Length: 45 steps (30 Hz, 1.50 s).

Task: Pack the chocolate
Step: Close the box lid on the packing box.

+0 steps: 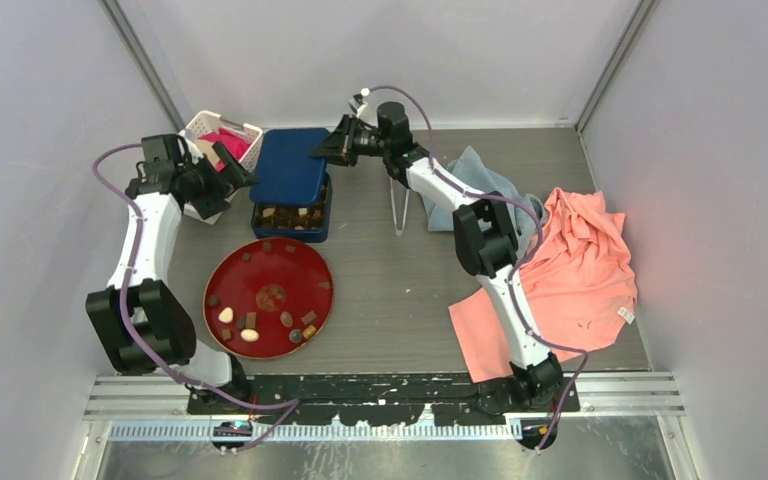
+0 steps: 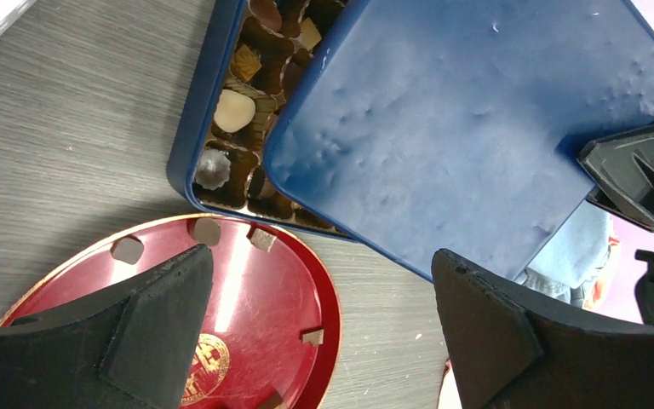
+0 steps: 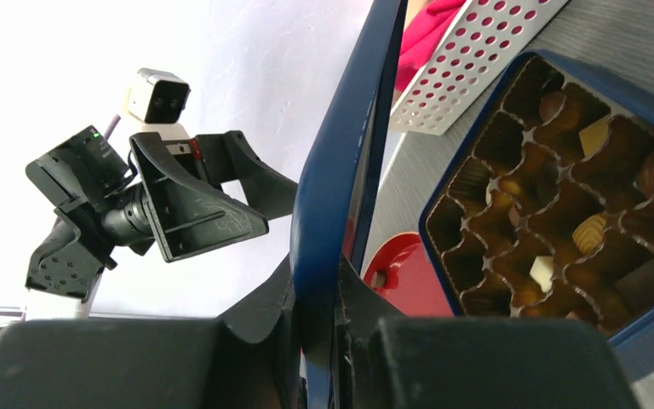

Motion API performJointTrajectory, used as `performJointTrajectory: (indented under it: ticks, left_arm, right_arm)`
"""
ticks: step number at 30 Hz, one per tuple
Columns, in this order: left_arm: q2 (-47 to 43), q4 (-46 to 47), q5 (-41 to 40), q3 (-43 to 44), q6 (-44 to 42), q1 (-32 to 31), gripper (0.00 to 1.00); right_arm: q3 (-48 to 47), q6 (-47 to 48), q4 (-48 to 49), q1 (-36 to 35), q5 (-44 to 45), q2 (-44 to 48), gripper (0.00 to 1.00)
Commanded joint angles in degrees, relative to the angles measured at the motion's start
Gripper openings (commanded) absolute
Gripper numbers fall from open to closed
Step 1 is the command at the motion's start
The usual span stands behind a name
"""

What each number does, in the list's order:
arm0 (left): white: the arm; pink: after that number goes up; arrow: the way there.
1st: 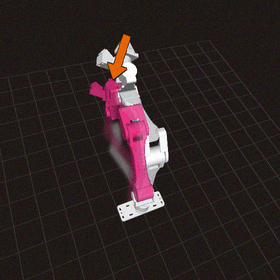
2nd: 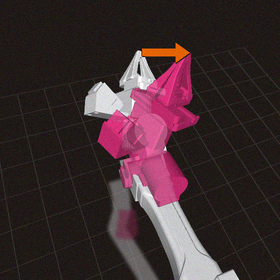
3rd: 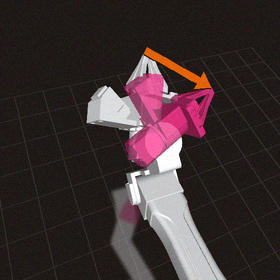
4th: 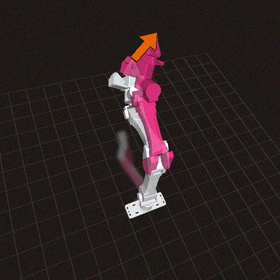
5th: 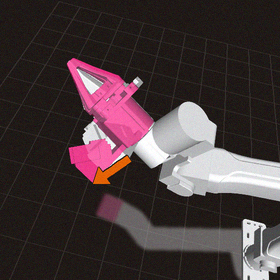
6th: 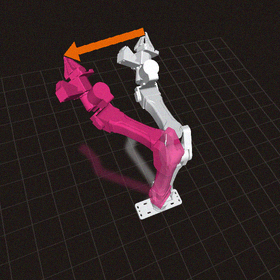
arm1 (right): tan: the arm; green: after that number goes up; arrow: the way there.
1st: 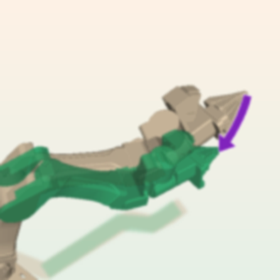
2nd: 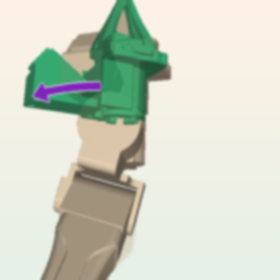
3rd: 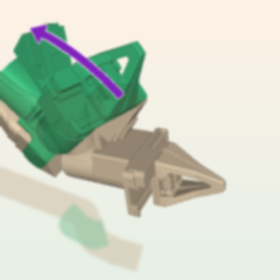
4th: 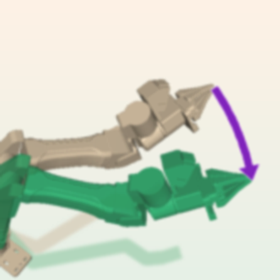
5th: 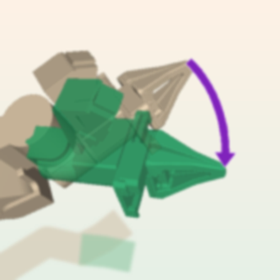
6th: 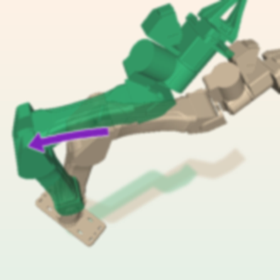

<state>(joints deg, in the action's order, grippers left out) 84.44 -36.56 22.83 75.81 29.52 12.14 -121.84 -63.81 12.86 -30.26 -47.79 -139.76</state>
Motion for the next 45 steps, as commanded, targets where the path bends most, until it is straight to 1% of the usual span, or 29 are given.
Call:
performJointTrajectory:
  ticks: [1, 4, 7, 11, 15, 18, 23, 25, 29, 36, 40, 45]
  left_arm:
    - [2.8, 4.0, 2.4, 0.9, 1.5, 1.0, 0.99]
    - [4.5, 4.4, 1.8, 0.5, 0.7, 1.4, 0.98]
    - [6.2, 4.3, 0.9, 0.8, -0.2, 1.6, 0.94]
    - [8.7, 3.9, 0.9, 1.3, -1.5, 1.6, 0.92]
    - [11.1, 2.5, -0.1, 2.3, -3.5, 1.6, 0.92]
    - [12.5, 2.3, -2.4, 2.7, -4.6, 1.6, 0.91]
    - [13.2, 4.1, -3.1, 1.9, -6.1, 1.6, 0.9]
    - [14.2, 4.1, -2.8, 2.0, -6.5, 1.6, 0.89]
    - [16.5, 4.5, -2.5, 2.0, -6.2, 1.6, 0.83]
    - [18.6, 5.1, -1.3, 2.1, -6.1, 1.6, 0.82]
    - [19.3, 4.8, -1.0, 2.6, -6.2, 1.5, 0.82]
    - [19.9, 5.0, -0.4, 2.9, -6.1, 1.6, 0.82]
  right_arm:
    - [-8.1, -5.4, 8.3, -0.6, -2.4, -4.3, 0.01]
    - [-11.0, -6.0, 9.2, -0.9, -2.2, -7.4, 0.01]
    - [-12.9, -6.1, 9.1, -1.0, -2.0, -9.5, 0.01]
    - [-16.2, -7.1, 8.3, -0.9, -3.8, -12.5, 0.01]
    - [-15.1, -7.6, 8.9, -1.0, -4.4, -13.4, 0.01]
    - [-15.6, -8.9, 9.5, -1.0, -4.9, -14.7, 0.01]
    - [-16.2, -9.4, 9.1, -1.0, -5.1, -16.1, 0.01]
    - [-16.2, -9.3, 8.8, -0.9, -5.3, -16.5, 0.01]
    - [-16.1, -9.2, 8.2, -0.8, -5.2, -17.7, 0.01]
    - [-16.3, -10.6, 8.2, -0.7, -6.3, -19.8, 0.01]
    - [-14.7, -11.8, 10.2, -0.6, -8.2, -19.4, 0.01]
    - [-11.4, -15.7, 16.2, -0.1, -10.2, -17.9, 0.01]
